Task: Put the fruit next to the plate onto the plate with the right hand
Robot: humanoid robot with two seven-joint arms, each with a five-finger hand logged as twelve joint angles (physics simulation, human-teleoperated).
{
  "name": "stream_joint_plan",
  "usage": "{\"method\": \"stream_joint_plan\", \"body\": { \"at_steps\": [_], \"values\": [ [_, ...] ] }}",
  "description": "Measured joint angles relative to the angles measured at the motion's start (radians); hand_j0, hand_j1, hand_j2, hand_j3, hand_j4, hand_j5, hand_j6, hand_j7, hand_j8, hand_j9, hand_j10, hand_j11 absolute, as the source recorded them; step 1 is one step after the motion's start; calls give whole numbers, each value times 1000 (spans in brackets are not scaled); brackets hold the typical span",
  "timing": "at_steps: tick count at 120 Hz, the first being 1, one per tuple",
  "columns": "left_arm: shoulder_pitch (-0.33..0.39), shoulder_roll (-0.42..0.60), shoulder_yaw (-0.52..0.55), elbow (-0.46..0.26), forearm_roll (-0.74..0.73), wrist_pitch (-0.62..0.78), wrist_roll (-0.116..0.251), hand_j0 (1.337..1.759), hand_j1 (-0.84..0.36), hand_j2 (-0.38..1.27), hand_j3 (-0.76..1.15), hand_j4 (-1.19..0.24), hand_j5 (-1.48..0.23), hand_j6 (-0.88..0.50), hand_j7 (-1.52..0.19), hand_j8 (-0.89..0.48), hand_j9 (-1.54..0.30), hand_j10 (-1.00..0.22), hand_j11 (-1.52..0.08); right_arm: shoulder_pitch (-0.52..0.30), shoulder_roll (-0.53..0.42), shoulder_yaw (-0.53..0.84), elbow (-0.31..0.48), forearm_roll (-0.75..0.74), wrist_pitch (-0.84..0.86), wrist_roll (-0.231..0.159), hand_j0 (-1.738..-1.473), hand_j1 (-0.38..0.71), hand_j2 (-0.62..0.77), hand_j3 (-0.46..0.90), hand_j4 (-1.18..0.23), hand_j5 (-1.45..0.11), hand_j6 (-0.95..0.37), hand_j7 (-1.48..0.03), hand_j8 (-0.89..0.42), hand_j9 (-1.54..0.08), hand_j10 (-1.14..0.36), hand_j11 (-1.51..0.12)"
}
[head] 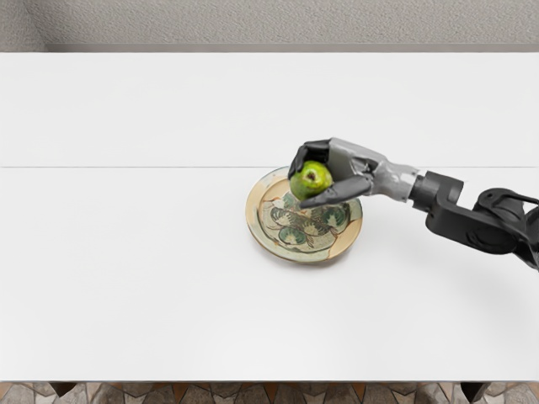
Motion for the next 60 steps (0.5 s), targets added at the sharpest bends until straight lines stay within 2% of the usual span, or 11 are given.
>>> {"method": "stream_joint_plan", "body": {
  "at_steps": [22, 44, 60],
  "values": [
    [0, 0, 0, 0, 0, 0, 0, 1658, 348, 0, 0, -1, -1, -1, -1, -1, -1, -1, -1, -10, 59, -21, 0, -36, -62, -3, -1646, 238, 67, 0, -566, -1173, -383, -1134, -200, -1207, -303, -1239],
    [0, 0, 0, 0, 0, 0, 0, 1658, 348, 0, 0, -1, -1, -1, -1, -1, -1, -1, -1, -21, 84, -34, 0, -43, -95, -3, -1646, 213, 17, 0, -596, -1162, -392, -1131, -212, -1193, -323, -1235],
    [0, 0, 0, 0, 0, 0, 0, 1658, 348, 0, 0, -1, -1, -1, -1, -1, -1, -1, -1, -33, 86, -34, -1, -37, -101, -1, -1647, 195, -7, 0, -636, -1071, -412, -1061, -267, -1110, -355, -1169]
  ]
}}
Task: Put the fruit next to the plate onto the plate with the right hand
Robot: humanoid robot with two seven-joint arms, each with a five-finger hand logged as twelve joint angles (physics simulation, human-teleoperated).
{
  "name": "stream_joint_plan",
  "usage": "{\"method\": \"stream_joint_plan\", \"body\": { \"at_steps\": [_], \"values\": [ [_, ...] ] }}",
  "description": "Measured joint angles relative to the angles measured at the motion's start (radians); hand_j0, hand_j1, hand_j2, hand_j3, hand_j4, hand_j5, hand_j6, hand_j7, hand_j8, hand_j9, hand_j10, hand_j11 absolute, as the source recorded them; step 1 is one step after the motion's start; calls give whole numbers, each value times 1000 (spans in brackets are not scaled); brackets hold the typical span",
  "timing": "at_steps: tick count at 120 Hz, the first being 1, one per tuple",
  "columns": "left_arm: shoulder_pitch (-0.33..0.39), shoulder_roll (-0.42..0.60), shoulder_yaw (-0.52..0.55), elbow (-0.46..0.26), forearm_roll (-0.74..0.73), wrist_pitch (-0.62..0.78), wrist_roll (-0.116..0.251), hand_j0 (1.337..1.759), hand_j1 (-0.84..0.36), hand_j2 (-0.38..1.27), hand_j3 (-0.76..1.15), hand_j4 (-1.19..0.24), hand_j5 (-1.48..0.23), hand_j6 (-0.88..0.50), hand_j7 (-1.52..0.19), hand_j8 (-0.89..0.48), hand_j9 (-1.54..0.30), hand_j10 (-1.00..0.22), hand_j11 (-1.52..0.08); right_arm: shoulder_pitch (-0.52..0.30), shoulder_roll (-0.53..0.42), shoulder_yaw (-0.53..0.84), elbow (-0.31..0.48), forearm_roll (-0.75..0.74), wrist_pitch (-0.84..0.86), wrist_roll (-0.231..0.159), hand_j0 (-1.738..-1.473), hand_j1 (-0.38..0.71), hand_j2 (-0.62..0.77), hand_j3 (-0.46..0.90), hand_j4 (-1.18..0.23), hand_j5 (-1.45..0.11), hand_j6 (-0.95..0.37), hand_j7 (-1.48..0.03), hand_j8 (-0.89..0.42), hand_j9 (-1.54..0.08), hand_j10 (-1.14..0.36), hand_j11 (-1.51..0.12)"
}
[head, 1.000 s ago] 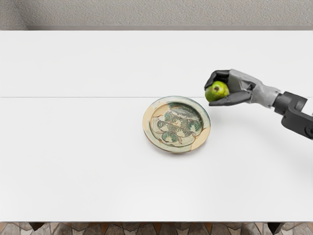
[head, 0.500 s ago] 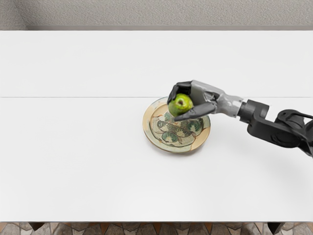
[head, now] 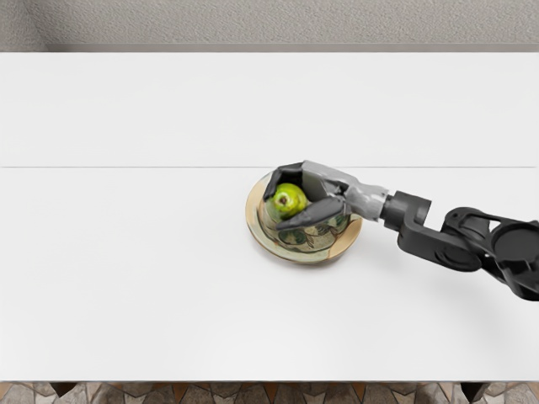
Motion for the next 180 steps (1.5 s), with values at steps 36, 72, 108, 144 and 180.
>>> {"method": "stream_joint_plan", "body": {
  "at_steps": [36, 72, 108, 144, 180],
  "values": [
    [0, 0, 0, 0, 0, 0, 0, 1658, 348, 0, 0, -1, -1, -1, -1, -1, -1, -1, -1, -21, -3, 13, -10, 29, -4, -1, -1653, 127, -68, 0, -516, -696, -456, -710, -400, -723, -443, -748],
    [0, 0, 0, 0, 0, 0, 0, 1658, 348, 0, 0, -1, -1, -1, -1, -1, -1, -1, -1, -24, -4, 14, -25, 61, -35, -3, -1657, -25, -46, 0, -300, -393, -286, -397, -274, -399, -281, -405],
    [0, 0, 0, 0, 0, 0, 0, 1658, 348, 0, 0, -1, -1, -1, -1, -1, -1, -1, -1, -11, -34, 15, -30, 130, 8, -5, -1658, -261, -11, 0, -82, -106, -79, -107, -75, -108, -77, -109],
    [0, 0, 0, 0, 0, 0, 0, 1658, 348, 0, 0, -1, -1, -1, -1, -1, -1, -1, -1, 41, -230, 16, -13, 330, 135, -199, -1658, -330, -1, 0, -19, -24, -18, -25, -17, -25, -18, -25],
    [0, 0, -1, 0, 0, 0, 0, 1658, 348, 0, 0, -1, -1, -1, -1, -1, -1, -1, -1, 75, -388, 15, 64, 413, 142, -366, -1658, -346, 2, 0, -4, -6, -4, -6, -4, -6, -4, -6]
  ]
}}
